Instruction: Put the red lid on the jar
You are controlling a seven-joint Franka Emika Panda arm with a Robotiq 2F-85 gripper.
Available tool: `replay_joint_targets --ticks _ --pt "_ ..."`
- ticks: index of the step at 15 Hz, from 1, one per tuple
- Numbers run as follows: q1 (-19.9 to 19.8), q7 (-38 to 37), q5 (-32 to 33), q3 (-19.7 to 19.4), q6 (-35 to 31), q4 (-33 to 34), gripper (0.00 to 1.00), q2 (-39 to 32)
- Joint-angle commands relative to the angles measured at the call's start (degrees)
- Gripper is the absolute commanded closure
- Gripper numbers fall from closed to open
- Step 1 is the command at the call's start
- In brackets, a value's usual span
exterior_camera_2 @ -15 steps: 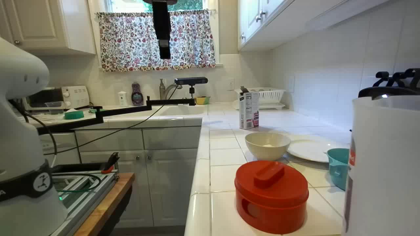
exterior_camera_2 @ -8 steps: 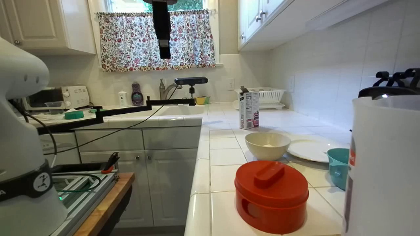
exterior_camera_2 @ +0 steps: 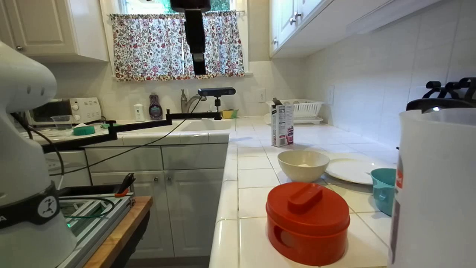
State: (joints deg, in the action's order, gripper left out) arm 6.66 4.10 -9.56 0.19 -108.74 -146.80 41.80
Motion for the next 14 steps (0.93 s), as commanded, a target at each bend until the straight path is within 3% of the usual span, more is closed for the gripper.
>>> replay_joint_targets --ticks 1,7,14 --pt "-0.5 6.6 1.4 -1.9 -6.3 -1.5 0.00 -4.0" --pt "-2.3 18.9 7.2 -6.3 -18.7 -1.7 0.00 -13.9" --pt "-1.4 31.4 5.4 -10.7 -38.0 -1.0 0.00 -26.7"
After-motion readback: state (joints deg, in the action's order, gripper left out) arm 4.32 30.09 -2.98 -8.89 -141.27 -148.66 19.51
